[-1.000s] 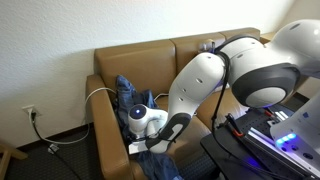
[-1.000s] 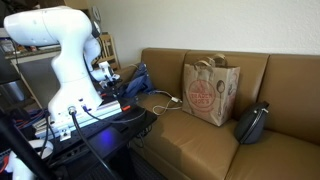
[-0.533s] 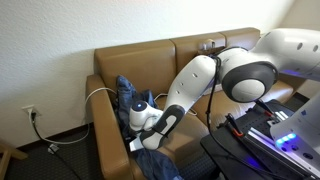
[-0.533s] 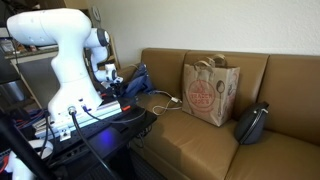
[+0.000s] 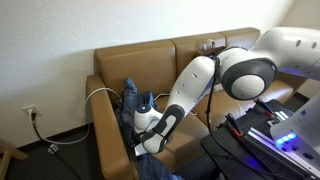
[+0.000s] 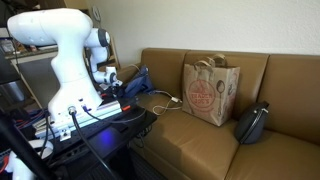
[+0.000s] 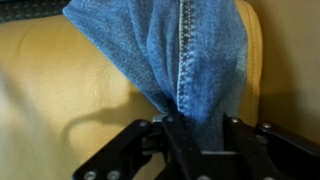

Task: Fold the trouser

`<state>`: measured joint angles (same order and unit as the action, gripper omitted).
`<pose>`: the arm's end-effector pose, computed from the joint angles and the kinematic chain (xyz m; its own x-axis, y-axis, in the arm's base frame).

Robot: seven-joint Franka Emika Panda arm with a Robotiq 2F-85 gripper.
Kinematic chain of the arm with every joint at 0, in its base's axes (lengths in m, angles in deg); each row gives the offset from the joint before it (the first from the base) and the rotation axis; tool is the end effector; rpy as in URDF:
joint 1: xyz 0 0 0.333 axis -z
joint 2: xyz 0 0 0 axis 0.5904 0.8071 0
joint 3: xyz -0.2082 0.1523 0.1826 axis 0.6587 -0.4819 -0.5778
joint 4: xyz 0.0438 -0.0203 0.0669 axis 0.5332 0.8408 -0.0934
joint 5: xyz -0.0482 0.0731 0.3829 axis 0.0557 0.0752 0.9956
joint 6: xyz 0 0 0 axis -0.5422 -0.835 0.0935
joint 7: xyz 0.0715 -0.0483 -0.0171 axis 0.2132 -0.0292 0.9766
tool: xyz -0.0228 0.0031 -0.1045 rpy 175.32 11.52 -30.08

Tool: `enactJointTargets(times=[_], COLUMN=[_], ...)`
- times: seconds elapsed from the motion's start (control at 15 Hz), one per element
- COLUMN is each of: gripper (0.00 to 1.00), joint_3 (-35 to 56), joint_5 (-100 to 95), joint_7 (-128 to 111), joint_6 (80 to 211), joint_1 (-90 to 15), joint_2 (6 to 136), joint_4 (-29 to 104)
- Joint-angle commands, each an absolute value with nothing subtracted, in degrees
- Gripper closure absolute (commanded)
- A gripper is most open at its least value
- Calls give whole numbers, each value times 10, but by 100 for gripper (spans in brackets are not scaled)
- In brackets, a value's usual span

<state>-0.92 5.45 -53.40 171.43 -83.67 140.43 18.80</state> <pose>0.3720 0.5041 -0.1576 0.9884 -0.0985 -0.1156 -0.1112 -0.9878 -0.1095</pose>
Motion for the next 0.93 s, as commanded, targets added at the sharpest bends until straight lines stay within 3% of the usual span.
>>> enactJointTargets(times=[0.0, 0.13, 0.87], gripper=[96, 100, 97], joint_3=[51, 88, 379], joint_5=[92, 91, 55], joint_7=[-604, -679, -957], joint_6=[1723, 1733, 1738], joint_1=[-882, -904, -1052], joint_2=[1403, 1384, 1189], joint_4=[190, 204, 391])
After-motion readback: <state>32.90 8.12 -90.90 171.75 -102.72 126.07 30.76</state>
